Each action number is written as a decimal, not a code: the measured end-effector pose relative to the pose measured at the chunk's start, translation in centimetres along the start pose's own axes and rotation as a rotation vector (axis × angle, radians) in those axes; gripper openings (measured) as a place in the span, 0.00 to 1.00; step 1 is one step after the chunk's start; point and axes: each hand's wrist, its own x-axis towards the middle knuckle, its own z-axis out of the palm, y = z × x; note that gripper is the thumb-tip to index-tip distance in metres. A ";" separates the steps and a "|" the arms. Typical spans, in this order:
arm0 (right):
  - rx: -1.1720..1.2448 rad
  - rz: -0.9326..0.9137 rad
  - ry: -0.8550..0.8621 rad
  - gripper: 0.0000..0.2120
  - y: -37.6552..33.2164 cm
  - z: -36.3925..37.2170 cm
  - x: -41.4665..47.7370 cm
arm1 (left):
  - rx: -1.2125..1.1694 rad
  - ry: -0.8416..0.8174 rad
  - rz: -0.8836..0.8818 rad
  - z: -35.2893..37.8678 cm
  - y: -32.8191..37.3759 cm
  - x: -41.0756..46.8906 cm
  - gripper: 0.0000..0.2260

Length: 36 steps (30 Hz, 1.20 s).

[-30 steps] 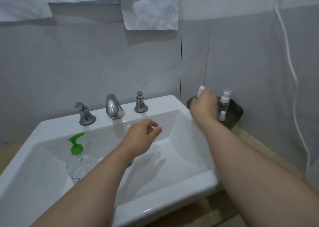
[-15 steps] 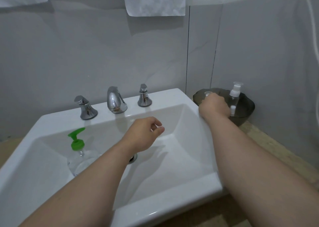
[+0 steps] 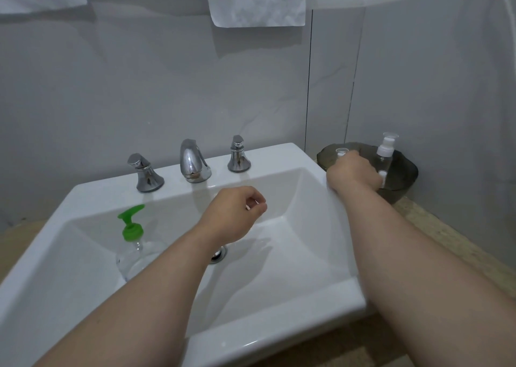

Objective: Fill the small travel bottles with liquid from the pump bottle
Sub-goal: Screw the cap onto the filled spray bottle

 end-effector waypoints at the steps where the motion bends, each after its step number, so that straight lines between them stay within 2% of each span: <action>1: 0.001 -0.001 -0.001 0.22 0.0 0.0 0.0 | 0.002 0.001 0.001 -0.1 0.0 0.0 0.03; 8: -0.001 -0.050 0.017 0.22 0.1 0.0 -0.3 | 0.006 0.005 0.005 -0.2 0.2 -0.2 0.03; 13: 0.005 -0.125 0.214 0.21 -0.2 -0.2 -0.8 | 0.066 -0.002 -0.029 -0.5 0.4 0.0 0.03; 17: 0.062 -0.315 0.450 0.20 -1.3 -0.2 -1.9 | 0.327 -0.223 -0.180 -1.4 0.6 -0.4 0.09; 19: 0.123 -0.502 0.573 0.12 -2.3 -0.4 -3.4 | 0.426 -0.336 -0.263 -2.5 1.3 -1.0 0.13; 20: 0.163 -0.587 0.579 0.06 -2.9 -0.7 -4.4 | 0.459 -0.372 -0.293 -3.4 1.9 -1.5 0.14; 21: 0.204 -0.645 0.505 0.02 -3.5 -1.0 -5.4 | 0.491 -0.408 -0.327 -4.5 2.4 -1.9 0.15; 23: 0.187 -0.694 0.242 0.11 -4.5 -0.9 -7.6 | 0.565 -0.489 -0.390 -7.1 3.5 -3.0 0.15; 25: 0.074 -0.680 -0.094 0.11 -5.3 -0.7 -9.8 | 0.584 -0.549 -0.436 -9.3 3.9 -3.5 0.15; 28: -0.107 -0.766 -0.623 0.10 -6.6 0.7 -14.3 | 0.506 -0.493 -0.534 -12.4 2.5 -5.4 0.19; 30: -0.220 -0.845 -0.819 0.04 -7.7 1.7 -17.6 | 0.508 -0.373 -0.636 -14.3 0.4 -7.4 0.22; 33: -0.197 -0.855 -0.915 0.30 -9.9 3.7 -21.1 | 0.511 -0.073 -0.758 -15.7 -4.5 -10.6 0.20; 36: -0.062 -0.794 -0.957 0.49 -12.0 6.1 -23.2 | 0.270 0.279 -0.774 -14.6 -7.5 -13.3 0.18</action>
